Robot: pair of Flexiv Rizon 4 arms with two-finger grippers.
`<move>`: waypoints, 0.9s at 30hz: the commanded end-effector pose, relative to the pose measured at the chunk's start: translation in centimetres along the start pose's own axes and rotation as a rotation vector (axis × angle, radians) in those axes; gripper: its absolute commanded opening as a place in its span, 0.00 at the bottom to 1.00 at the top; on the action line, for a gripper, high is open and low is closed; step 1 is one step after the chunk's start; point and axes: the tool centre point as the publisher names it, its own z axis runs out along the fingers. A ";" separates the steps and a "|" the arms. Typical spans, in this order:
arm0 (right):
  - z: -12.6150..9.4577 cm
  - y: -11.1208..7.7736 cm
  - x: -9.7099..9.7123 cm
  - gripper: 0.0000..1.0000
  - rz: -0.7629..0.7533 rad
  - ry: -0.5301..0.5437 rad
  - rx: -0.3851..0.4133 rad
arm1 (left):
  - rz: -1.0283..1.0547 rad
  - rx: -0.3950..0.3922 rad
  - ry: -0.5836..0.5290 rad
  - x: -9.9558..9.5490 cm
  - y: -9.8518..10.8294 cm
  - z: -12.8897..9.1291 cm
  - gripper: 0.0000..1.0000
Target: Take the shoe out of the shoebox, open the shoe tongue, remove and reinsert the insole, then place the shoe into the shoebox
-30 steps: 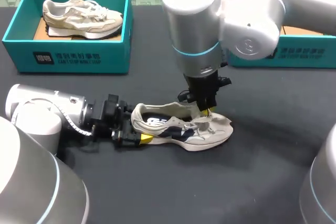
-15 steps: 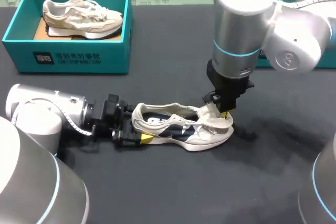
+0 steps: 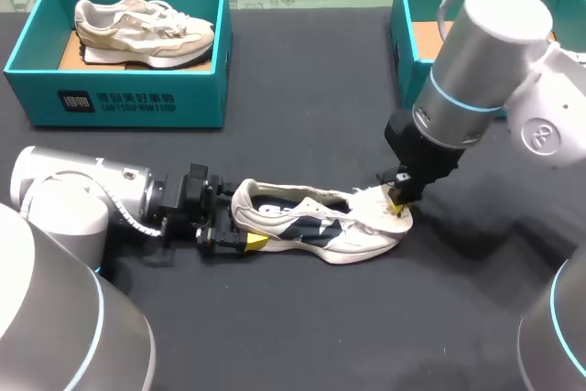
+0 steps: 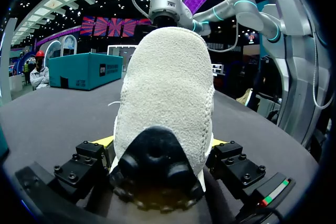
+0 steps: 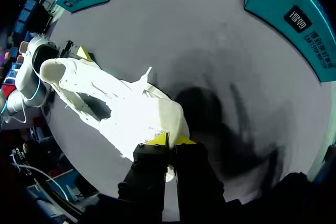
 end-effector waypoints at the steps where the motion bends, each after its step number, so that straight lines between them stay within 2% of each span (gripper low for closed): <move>1: 0.7 -0.6 -1.4 0.09 0.000 0.143 -0.006 | 0.000 -0.002 -0.001 -0.1 0.4 -0.1 0.00; 4: 0.5 -0.6 -1.4 0.48 0.001 0.144 0.000 | 0.000 -0.002 -0.001 -0.1 0.4 -0.1 0.00; 6: -0.3 -0.5 -1.2 0.96 0.004 0.118 0.009 | 0.000 -0.002 -0.001 -0.1 0.4 -0.1 0.00; 7: -0.8 -0.5 -1.1 1.00 0.004 0.104 0.013 | 0.000 -0.002 -0.001 -0.1 0.4 -0.1 0.00; 18: -7.6 0.6 1.0 1.00 -0.047 -0.080 0.044 | 0.000 -0.002 -0.001 -0.1 0.4 -0.1 0.00; 27: -12.8 3.6 3.9 1.00 -0.176 -0.241 0.061 | 0.000 -0.002 -0.001 -0.1 0.4 -0.1 0.00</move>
